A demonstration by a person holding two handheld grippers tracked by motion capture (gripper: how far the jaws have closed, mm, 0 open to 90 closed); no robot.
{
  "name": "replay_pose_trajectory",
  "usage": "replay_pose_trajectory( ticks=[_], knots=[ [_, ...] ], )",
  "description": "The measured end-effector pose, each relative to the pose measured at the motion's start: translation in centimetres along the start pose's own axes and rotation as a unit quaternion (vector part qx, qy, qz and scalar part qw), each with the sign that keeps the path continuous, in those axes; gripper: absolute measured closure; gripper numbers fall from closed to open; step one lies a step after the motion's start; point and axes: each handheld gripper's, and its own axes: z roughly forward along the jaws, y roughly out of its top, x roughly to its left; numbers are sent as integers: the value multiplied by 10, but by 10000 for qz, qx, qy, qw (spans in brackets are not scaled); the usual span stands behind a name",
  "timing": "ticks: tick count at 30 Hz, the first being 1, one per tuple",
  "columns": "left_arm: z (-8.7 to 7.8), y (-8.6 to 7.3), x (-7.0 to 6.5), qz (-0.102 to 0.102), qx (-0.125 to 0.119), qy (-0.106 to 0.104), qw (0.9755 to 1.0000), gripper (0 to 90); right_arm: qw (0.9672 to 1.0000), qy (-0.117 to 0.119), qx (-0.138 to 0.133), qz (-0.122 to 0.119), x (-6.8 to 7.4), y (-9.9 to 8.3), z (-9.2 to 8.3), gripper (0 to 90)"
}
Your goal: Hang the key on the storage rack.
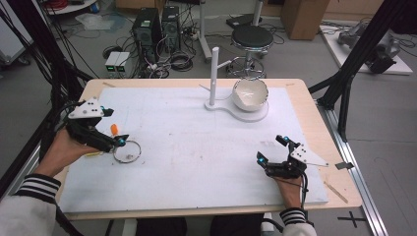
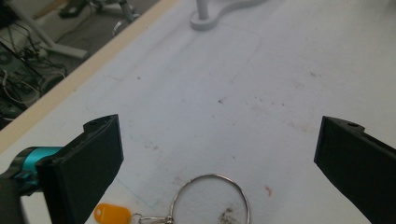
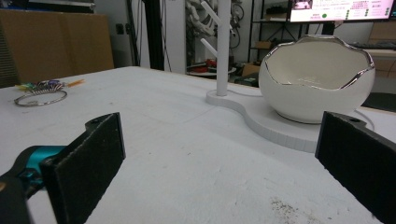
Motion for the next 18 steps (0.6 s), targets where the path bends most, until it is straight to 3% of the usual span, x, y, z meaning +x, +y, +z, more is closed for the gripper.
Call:
replay_pose_trajectory(
  ticks=[6, 12, 18],
  knots=[
    [11, 7, 3, 108, 632, -122, 9979, 17, 10000, -5, 8, 28, 0, 0, 0, 10],
    [25, 8, 0, 187, 1014, -156, 9945, 17, 10000, -7, 9, 11, 0, 0, 0, 9],
    [40, 4, -4, 249, 1560, -220, 9872, 17, 10000, -6, 5, 37, 0, 0, 0, 9]
  ],
)
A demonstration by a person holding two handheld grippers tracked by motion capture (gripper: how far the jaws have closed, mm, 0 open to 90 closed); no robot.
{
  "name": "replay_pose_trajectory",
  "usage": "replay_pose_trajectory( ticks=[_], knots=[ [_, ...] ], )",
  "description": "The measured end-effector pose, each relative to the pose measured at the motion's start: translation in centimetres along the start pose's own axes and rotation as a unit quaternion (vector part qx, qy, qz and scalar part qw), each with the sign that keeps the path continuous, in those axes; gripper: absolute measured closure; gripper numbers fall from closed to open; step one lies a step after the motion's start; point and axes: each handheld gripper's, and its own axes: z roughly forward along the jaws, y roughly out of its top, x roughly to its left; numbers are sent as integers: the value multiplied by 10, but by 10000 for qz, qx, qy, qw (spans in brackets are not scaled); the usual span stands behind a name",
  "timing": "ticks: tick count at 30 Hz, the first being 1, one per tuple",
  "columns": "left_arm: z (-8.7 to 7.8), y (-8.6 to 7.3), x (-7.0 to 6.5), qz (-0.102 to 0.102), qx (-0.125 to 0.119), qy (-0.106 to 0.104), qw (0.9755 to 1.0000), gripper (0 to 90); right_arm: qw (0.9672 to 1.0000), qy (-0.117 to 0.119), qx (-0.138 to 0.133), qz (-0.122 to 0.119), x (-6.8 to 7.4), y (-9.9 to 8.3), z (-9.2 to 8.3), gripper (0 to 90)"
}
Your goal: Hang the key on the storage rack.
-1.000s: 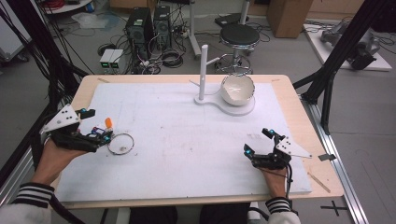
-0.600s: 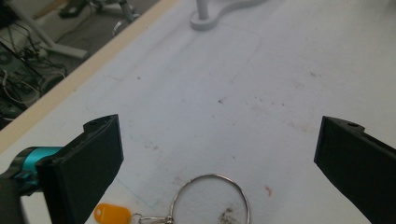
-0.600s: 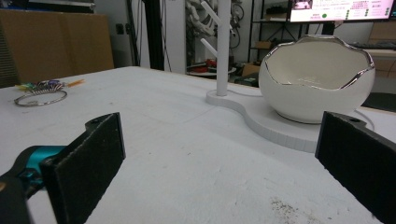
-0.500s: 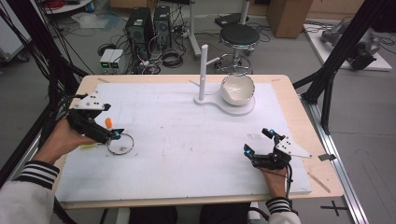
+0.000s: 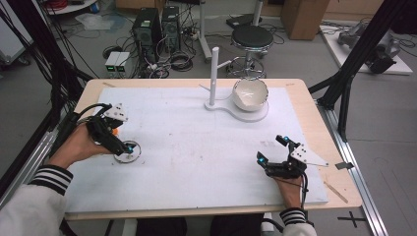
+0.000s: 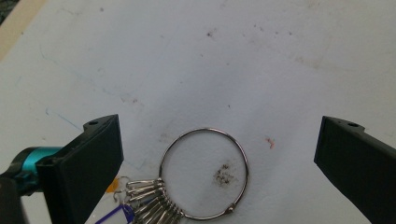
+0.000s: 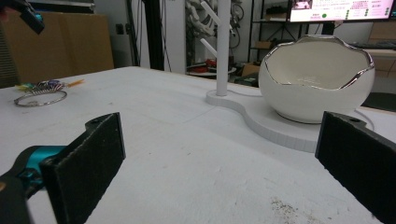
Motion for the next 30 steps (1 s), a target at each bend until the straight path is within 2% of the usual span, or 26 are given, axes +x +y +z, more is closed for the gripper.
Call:
replay_pose_trajectory(
  ticks=[5, 10, 13, 14, 18, 20, 21, 25, 26, 28, 30],
  knots=[
    [13, 1, -4, -19, 284, -24, 9996, 17, 10000, 0, 4, -9, 0, 0, 0, 9],
    [25, 1, -8, -40, 664, -21, 9978, 25, 10000, 7, 1, 3, 0, 0, 0, 9],
    [31, 0, -10, 89, 880, -99, 9960, 67, 10000, 7, 9, -3, 0, 0, 0, 10],
    [33, -1, -11, 88, 906, -121, 9958, 92, 10000, 11, 9, -3, -1, 0, 0, 9],
    [40, -2, -12, 96, 1088, -97, 9940, 93, 10000, 12, 12, 12, 0, 0, 0, 9],
    [44, -2, -14, -6, 1093, -106, 9940, 98, 10000, 12, -5, 20, -1, 0, 0, 10],
    [44, -1, -13, 128, 1258, -125, 9919, 106, 10000, 6, 8, 16, 0, 0, 0, 10],
    [47, -1, -13, 121, 1343, -203, 9907, 136, 10000, 15, 0, 21, -1, 0, 0, 10],
    [47, -1, -13, 150, 1367, -316, 9900, 138, 10000, 14, -1, 18, -1, 0, 0, 10],
    [48, -1, -13, 150, 1398, -354, 9894, 155, 10000, 19, -2, 17, -1, 0, 0, 9],
    [49, -1, -13, 185, 1505, -410, 9876, 177, 10000, 14, 12, 13, 0, 0, 0, 10]
  ],
)
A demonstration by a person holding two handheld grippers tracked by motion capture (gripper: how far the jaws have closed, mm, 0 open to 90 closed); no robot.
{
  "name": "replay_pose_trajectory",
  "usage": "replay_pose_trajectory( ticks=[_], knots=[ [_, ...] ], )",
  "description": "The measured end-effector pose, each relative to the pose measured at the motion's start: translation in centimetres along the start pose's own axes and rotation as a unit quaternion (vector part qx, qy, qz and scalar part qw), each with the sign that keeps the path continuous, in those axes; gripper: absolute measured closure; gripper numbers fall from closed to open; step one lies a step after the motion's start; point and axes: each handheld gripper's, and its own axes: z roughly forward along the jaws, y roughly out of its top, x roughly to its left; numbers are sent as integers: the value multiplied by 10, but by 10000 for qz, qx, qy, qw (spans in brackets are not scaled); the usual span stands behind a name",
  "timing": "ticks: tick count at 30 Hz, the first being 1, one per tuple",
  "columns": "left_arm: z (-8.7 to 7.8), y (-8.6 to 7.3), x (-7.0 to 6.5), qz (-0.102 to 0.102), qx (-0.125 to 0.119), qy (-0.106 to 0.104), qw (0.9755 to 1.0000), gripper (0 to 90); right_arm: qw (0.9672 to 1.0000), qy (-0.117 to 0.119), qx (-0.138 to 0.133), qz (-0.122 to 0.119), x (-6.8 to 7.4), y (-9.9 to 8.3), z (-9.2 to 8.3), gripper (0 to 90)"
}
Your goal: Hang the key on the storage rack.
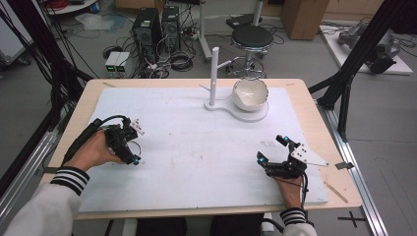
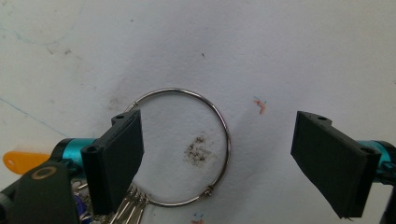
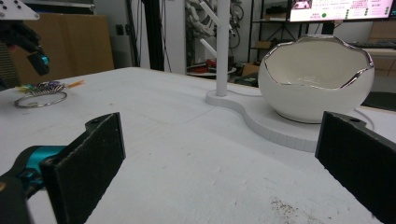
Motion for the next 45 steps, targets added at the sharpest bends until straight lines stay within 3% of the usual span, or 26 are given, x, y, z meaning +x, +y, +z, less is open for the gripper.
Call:
replay_pose_trajectory(
  ticks=[8, 18, 26, 45],
  knots=[
    [6, 5, -1, 57, 252, -44, 9997, 235, 10000, -5, -2, -13, 0, 0, 0, 10],
    [16, 7, 0, -148, 530, -161, 9984, 301, 10000, 0, -2, -18, 0, 0, 0, 10],
    [21, 8, 3, -177, 716, -210, 9971, 370, 10000, -2, 0, -18, 0, 0, 0, 10],
    [29, 10, 5, -403, 954, -298, 9942, 565, 10000, -12, -8, -28, 0, 0, 0, 10]
  ],
)
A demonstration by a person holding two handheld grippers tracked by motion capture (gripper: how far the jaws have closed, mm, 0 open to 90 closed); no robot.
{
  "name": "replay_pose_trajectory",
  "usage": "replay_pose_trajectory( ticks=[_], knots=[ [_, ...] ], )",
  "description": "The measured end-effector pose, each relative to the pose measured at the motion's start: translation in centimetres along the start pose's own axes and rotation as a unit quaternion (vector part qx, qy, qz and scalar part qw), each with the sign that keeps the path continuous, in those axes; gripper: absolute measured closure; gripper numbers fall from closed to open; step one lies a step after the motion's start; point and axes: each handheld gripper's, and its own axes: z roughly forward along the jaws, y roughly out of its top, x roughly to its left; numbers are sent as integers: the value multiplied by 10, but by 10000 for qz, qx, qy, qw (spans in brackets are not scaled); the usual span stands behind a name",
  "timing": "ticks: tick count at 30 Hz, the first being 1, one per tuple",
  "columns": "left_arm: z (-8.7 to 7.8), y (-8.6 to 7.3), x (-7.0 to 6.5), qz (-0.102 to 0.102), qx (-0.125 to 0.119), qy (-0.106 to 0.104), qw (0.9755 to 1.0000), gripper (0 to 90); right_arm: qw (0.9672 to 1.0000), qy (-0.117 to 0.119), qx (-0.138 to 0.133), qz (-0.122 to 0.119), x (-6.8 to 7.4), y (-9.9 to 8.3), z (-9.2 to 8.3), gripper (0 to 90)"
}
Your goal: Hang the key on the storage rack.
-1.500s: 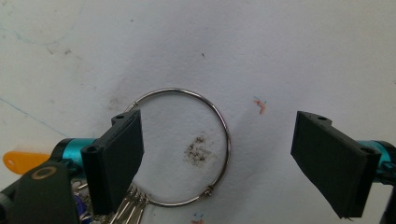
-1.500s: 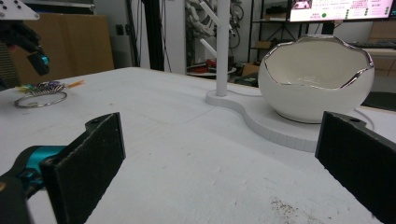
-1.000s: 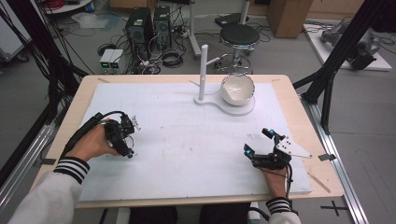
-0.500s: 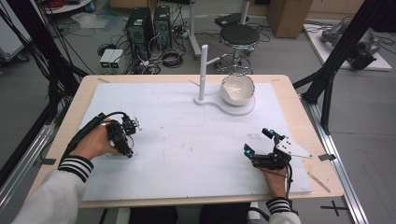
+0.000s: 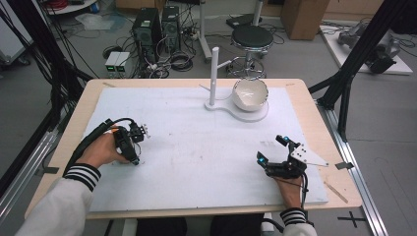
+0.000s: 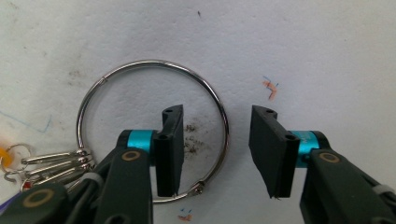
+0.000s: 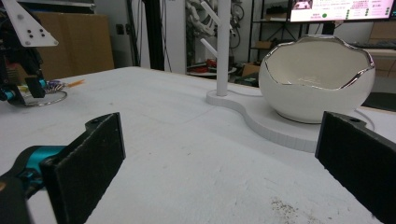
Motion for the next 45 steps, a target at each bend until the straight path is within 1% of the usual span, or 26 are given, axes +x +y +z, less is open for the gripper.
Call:
replay_pose_trajectory(
  ticks=[5, 7, 9, 10, 13, 14, 15, 20, 23, 26, 31, 32, 33, 34, 36, 39, 40, 42, 45],
  knots=[
    [1, 1, 0, -63, 38, 2, 10000, 620, 10000, 10, 7, 7, 0, 0, 0, 10],
    [1, 2, 0, -74, 62, -43, 9999, 644, 10000, 11, 7, 9, 0, 0, 0, 10],
    [1, 3, 0, -77, 91, -70, 9999, 650, 10000, 12, 7, 8, 0, 0, 0, 9],
    [1, 3, 0, -127, 94, -72, 9998, 656, 10000, 11, 7, 8, 0, 0, 0, 9],
    [2, 3, 0, -169, 128, -100, 9997, 678, 10000, 13, 7, 11, 0, 0, 0, 10],
    [2, 3, 0, -141, 167, -100, 9997, 678, 10000, 13, 7, 11, 0, 0, 0, 10],
    [2, 4, 0, -172, 160, -111, 9997, 695, 10000, 12, 7, 9, 0, 0, 0, 9],
    [3, 4, 0, -239, 173, -94, 9995, 725, 10000, 11, 7, 8, 0, 0, 0, 10],
    [3, 4, 1, -210, 224, -87, 9995, 738, 10000, 13, 5, 14, 0, 0, 0, 10],
    [4, 4, 1, -228, 254, -92, 9994, 747, 10000, 16, 8, 27, 0, 0, 0, 10],
    [5, 4, 0, -287, 269, -77, 9992, 785, 10000, 17, 8, 26, 0, 0, 0, 9],
    [5, 5, 1, -241, 301, -80, 9992, 785, 10000, 17, 8, 26, 0, 0, 0, 9],
    [5, 5, 0, -239, 310, -66, 9992, 785, 10000, 30, -1, 30, 0, 0, 0, 9],
    [6, 5, 0, -285, 283, -63, 9992, 785, 10000, 28, -1, 31, 0, 0, 0, 9],
    [7, 5, 0, -273, 304, -71, 9991, 786, 10000, 14, 8, 26, 0, 0, 0, 10],
    [7, 5, 0, -275, 322, -97, 9991, 810, 10000, 28, -1, 31, 0, 0, 0, 10],
    [7, 6, 0, -244, 348, -111, 9990, 830, 10000, 17, 8, 26, 0, 0, 0, 10],
    [7, 6, 0, -226, 362, -105, 9990, 830, 10000, 15, 7, 24, 0, 0, 0, 10],
    [7, 5, 0, -265, 353, -117, 9990, 835, 10000, 15, 10, 22, 0, 0, 0, 10]
  ],
)
